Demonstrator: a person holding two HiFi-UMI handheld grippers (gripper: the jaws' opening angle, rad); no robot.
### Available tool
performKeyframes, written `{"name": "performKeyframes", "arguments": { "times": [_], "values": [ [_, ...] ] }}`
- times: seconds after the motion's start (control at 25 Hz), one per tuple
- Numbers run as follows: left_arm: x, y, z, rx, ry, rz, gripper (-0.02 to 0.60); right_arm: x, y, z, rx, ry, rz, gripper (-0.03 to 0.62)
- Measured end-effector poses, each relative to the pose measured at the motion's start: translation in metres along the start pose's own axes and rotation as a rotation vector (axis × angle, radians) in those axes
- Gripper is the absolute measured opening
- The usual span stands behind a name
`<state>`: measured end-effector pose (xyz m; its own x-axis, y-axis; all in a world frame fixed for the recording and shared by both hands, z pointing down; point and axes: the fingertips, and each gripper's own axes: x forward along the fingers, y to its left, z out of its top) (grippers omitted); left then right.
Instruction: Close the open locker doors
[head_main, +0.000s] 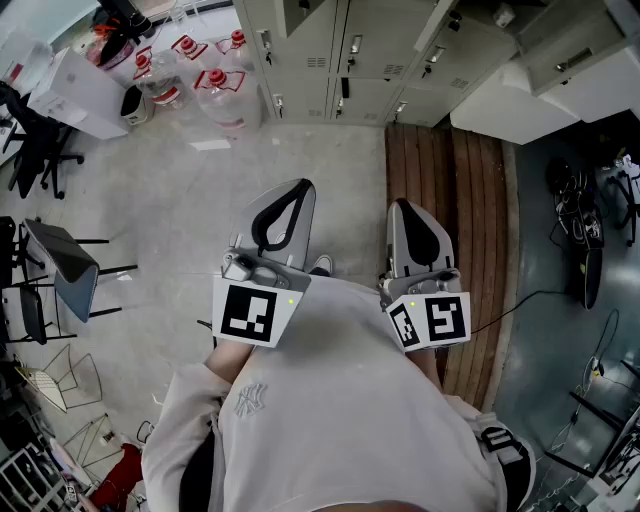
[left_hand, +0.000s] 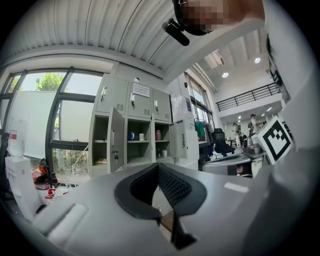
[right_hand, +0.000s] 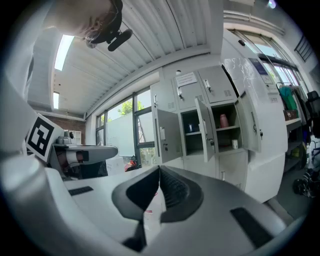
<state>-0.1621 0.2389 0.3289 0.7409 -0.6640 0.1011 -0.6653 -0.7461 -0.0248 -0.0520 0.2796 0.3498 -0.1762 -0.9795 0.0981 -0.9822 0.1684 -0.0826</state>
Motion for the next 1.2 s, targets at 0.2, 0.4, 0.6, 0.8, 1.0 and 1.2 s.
{"name": "performKeyframes", "arguments": {
  "times": [0.2,0.4,0.6,0.8,1.0,1.2],
  "values": [
    [0.002,-0.01,0.002,0.003,-0.004,-0.01,0.008,-0.007,-0.005,0.001,-0.001,-0.004,0.003,0.012],
    [0.002,-0.014,0.004,0.012,-0.006,-0.019,0.008,-0.011,-0.007,0.002,-0.003,-0.011,-0.006,0.012],
    [0.009,-0.016,0.005,0.013,-0.01,-0.034,0.008,-0.009,-0.011,0.001,-0.009,-0.004,-0.008,0.012],
    [0.011,-0.007,0.0,-0.006,0.001,-0.04,0.008,0.001,-0.004,0.004,-0.023,-0.017,0.022,0.012],
    [0.015,0.019,-0.01,-0.035,0.017,-0.03,0.008,0.027,0.006,0.0,-0.015,-0.003,0.052,0.013],
    [0.026,0.067,-0.014,-0.054,0.008,-0.027,0.008,0.072,0.021,0.0,-0.027,0.012,0.051,0.013]
  ]
}}
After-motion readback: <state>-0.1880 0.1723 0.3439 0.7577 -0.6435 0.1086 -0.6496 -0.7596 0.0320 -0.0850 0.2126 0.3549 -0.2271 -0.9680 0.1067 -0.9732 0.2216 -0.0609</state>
